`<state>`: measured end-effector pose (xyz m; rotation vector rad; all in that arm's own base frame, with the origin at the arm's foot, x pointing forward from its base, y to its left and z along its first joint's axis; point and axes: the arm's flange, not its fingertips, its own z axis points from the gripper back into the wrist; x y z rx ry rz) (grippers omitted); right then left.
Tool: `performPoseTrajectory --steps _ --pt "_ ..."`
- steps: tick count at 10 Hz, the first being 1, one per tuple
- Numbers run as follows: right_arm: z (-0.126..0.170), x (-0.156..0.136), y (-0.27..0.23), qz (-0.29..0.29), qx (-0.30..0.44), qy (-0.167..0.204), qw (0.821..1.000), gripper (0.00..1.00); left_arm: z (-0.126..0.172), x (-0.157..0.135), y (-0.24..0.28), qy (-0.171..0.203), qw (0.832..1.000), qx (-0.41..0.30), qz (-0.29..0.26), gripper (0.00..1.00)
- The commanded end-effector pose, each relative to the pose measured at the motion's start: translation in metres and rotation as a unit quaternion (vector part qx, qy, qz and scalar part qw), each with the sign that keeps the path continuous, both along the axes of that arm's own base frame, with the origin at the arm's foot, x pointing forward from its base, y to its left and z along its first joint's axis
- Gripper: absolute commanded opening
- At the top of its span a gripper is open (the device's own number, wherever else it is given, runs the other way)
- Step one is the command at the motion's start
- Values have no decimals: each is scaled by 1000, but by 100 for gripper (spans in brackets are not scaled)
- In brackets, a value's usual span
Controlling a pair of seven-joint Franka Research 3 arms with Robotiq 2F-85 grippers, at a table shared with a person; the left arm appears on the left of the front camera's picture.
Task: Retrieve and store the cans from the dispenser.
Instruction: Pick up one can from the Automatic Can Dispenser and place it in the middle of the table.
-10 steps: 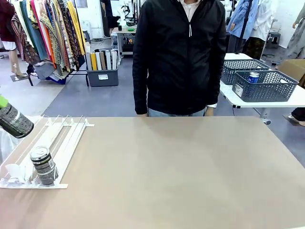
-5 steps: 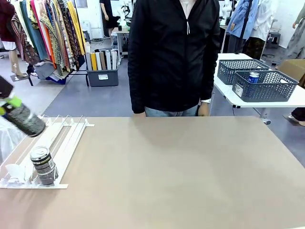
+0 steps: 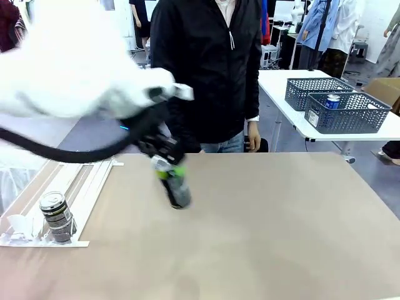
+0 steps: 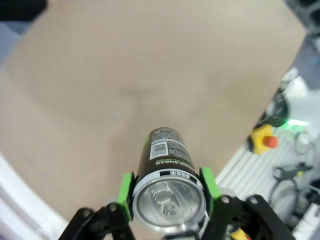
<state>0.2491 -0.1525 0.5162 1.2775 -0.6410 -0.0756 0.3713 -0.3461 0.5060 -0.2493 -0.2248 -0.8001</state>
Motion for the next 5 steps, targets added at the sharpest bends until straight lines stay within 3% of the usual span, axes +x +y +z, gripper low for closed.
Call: performPoseTrajectory --steps 1,3,5 --pt "2 3 1 -2 7 -18 1000 100 -11 47 -55 -30 997 70 -12 0" --pt "2 3 1 -2 7 -18 1000 100 -44 39 -95 -46 995 87 -7 0" --pt "2 3 1 -2 7 -18 1000 100 -75 38 -108 -19 994 109 -16 0"
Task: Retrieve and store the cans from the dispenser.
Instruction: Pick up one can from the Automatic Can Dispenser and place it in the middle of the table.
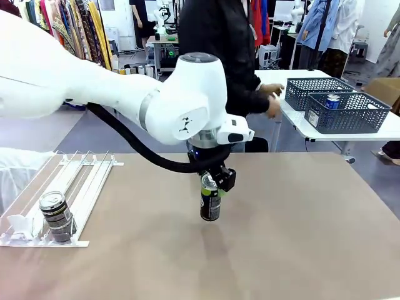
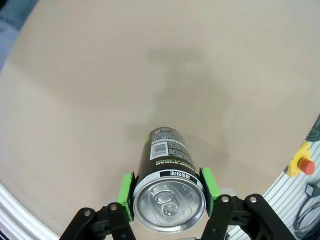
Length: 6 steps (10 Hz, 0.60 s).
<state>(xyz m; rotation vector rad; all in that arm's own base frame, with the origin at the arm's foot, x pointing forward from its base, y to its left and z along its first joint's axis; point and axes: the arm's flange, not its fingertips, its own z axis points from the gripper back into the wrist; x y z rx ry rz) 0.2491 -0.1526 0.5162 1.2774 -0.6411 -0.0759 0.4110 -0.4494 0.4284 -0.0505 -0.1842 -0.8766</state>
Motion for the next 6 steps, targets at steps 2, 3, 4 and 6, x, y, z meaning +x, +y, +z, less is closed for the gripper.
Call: performPoseTrajectory --steps 2,3,4,6 --pt "2 3 1 -1 7 -18 1000 100 -4 3 -4 14 1000 14 20 0" --pt "2 3 1 -1 7 -18 1000 100 -5 4 -3 21 1000 10 19 0" --pt "2 3 1 -1 7 -18 1000 100 -6 5 -1 28 999 10 19 0" --pt "2 3 1 -1 7 -18 1000 100 -8 4 1 44 999 9 15 31"
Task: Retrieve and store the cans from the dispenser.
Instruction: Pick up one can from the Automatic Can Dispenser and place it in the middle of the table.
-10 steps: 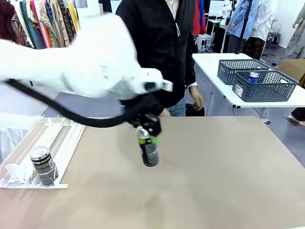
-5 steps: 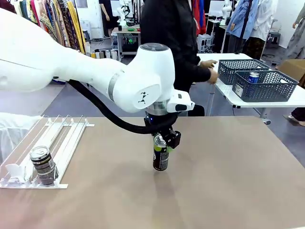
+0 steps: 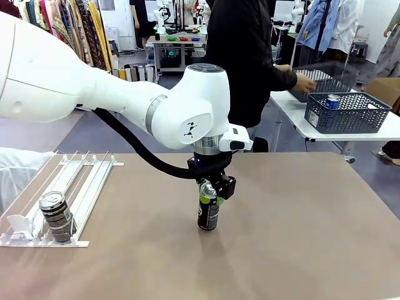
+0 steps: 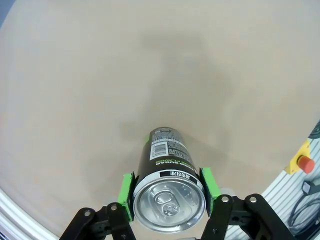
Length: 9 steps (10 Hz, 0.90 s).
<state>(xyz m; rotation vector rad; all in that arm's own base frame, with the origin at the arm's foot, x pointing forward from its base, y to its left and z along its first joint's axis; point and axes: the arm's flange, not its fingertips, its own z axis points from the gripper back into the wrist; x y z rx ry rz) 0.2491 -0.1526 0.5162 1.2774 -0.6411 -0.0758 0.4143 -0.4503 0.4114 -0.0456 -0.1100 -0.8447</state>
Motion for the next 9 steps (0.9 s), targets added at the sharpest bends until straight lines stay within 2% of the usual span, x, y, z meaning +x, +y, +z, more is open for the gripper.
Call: performPoseTrajectory --steps 1,2,5,6,7,9 --pt "2 3 1 -1 7 -18 1000 100 9 0 3 11 1000 -8 -5 87" --pt "2 3 1 -1 7 -18 1000 100 12 -1 5 6 1000 -11 -5 100" --pt "2 3 1 -1 7 -18 1000 100 36 1 24 -5 999 -44 10 100" --pt "2 3 1 -1 7 -18 1000 100 60 -3 42 -14 998 -63 17 100" --pt "2 3 1 -1 7 -18 1000 100 91 -10 75 -6 996 -85 26 100" --pt "2 3 1 -1 7 -18 1000 100 143 -20 165 10 990 -123 69 100"
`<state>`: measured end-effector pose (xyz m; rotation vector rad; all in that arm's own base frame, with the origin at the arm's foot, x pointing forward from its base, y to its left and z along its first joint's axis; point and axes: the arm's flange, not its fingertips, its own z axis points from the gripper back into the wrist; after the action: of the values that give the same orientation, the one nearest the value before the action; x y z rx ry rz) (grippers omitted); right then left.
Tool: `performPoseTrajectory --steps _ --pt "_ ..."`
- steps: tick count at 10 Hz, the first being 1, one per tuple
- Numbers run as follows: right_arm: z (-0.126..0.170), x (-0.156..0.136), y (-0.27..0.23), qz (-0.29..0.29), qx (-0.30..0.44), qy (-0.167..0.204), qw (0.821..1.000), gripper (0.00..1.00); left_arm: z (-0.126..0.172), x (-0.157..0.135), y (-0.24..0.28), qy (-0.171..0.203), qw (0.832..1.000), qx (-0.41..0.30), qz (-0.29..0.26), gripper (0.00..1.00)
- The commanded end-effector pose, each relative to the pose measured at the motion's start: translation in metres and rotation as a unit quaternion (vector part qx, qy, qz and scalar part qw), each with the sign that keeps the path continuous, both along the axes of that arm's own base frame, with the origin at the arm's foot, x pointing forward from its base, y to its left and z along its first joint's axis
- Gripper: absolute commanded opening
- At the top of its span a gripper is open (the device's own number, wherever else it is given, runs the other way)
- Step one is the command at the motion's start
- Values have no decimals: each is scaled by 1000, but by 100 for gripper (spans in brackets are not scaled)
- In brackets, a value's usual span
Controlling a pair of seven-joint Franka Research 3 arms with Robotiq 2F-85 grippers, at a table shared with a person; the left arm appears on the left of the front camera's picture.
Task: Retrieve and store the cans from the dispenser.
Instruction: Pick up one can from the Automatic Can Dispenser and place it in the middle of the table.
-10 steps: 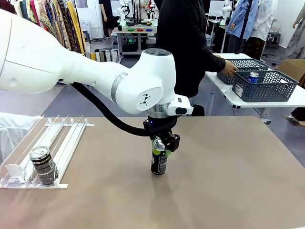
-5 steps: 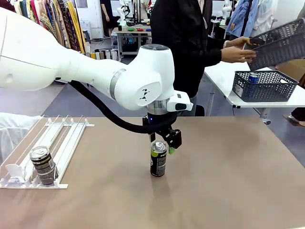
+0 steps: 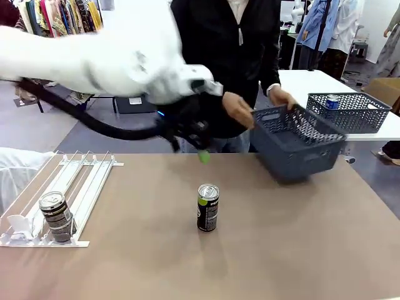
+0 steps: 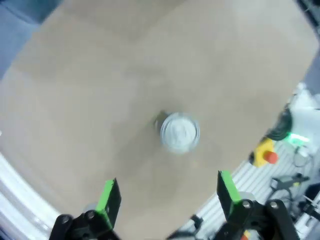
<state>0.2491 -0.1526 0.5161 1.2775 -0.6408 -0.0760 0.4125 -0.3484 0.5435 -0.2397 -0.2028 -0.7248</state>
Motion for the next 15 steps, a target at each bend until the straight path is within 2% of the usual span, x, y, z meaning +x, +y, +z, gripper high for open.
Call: performPoseTrajectory --steps 1,3,4,6,8,9,10,11,12,15 --pt "3 3 1 -2 7 -19 1000 100 33 -23 117 22 997 -71 39 100" --pt "3 3 1 -2 7 -19 1000 100 54 -32 229 28 976 -162 143 100" --pt "3 3 1 -2 7 -19 1000 100 51 -38 303 61 950 -252 176 100" --pt "3 3 1 -2 7 -19 1000 100 16 -48 409 96 889 -351 278 100" --pt "3 3 1 -2 7 -19 1000 100 -30 -67 465 118 846 -441 275 100" --pt "3 3 1 -2 7 -19 1000 100 -46 -73 477 118 832 -473 265 100" --pt "3 3 1 -2 7 -19 1000 100 -54 -73 480 130 834 -470 259 100" --pt "3 3 1 -2 7 -19 1000 100 -55 -69 478 147 845 -454 242 100" --pt "3 3 1 -2 7 -19 1000 100 -53 -81 491 125 831 -458 288 100" --pt "3 3 1 -2 7 -19 1000 100 -53 -81 491 125 831 -458 288 100"
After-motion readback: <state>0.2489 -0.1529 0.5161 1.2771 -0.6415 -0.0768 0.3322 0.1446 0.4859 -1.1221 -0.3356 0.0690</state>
